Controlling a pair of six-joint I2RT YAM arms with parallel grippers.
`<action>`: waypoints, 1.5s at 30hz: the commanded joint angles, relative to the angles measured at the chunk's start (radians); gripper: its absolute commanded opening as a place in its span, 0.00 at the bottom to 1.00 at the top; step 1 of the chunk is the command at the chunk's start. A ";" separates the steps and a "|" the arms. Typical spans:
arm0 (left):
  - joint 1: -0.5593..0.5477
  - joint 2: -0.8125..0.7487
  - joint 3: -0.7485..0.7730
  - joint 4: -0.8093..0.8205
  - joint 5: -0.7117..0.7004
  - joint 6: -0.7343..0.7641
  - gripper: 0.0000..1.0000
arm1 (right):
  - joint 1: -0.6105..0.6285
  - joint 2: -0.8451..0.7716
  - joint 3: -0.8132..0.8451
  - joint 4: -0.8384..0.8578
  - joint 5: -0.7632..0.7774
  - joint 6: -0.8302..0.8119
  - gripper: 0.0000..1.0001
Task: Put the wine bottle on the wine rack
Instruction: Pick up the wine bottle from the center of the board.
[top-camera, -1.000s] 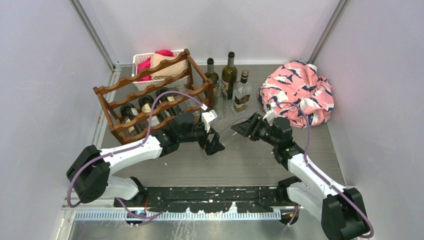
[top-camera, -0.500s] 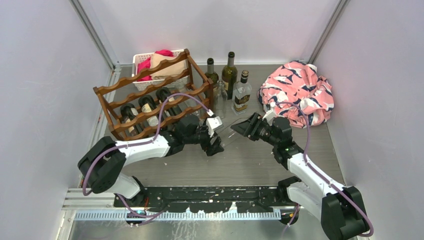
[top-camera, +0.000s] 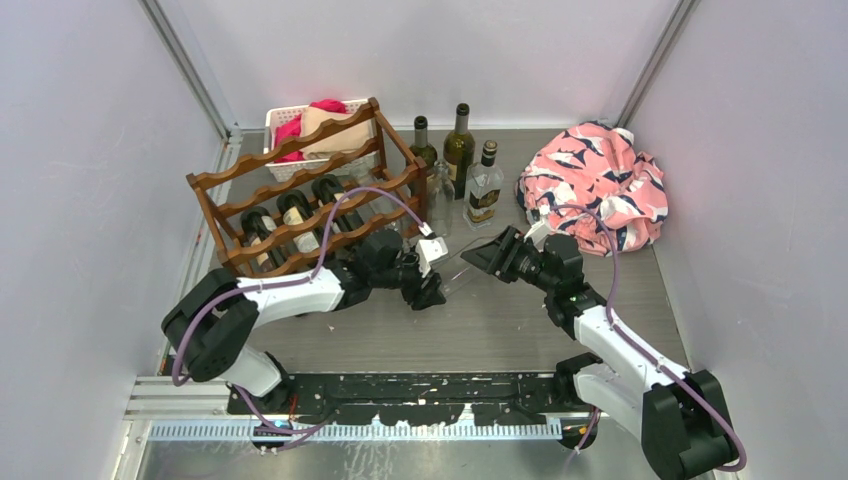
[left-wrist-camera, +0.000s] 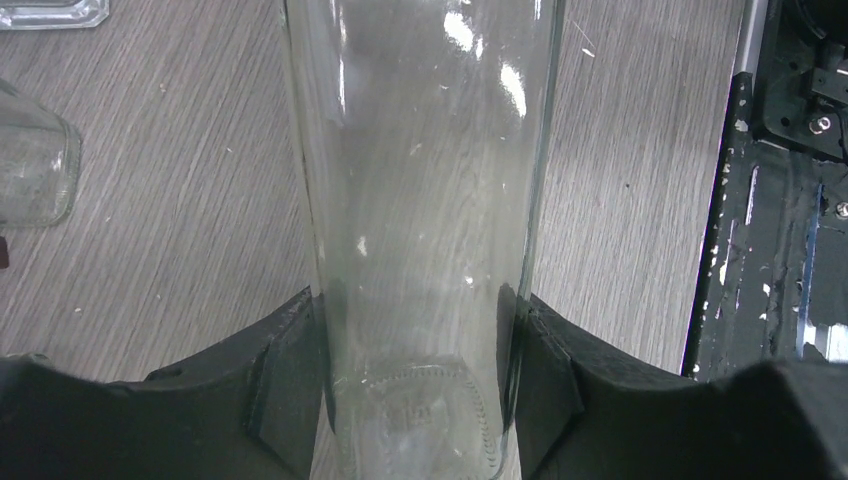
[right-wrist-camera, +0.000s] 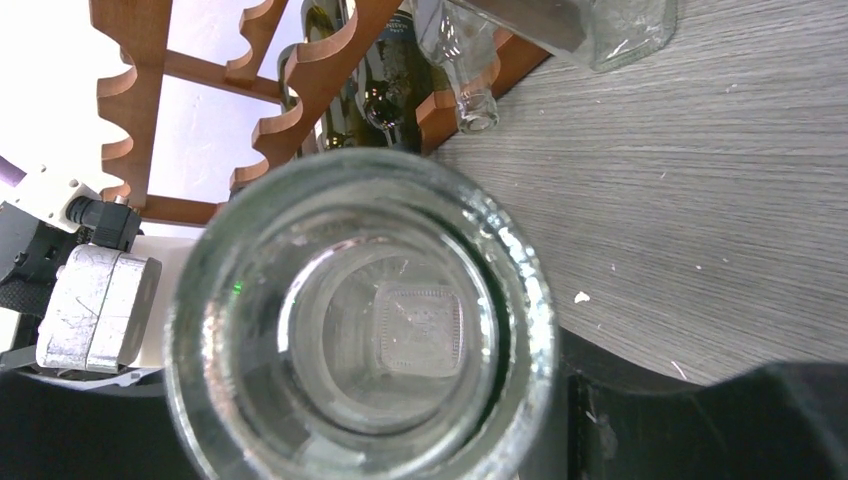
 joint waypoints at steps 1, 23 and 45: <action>-0.001 -0.058 0.042 -0.046 0.026 0.068 0.00 | -0.001 -0.005 0.013 0.139 -0.030 0.023 0.01; -0.001 -0.123 0.023 -0.107 0.005 0.091 0.00 | -0.001 0.035 0.004 0.152 -0.051 0.019 0.25; 0.048 -0.204 0.005 -0.204 0.027 0.115 0.00 | -0.001 -0.041 -0.004 0.049 -0.040 -0.048 0.73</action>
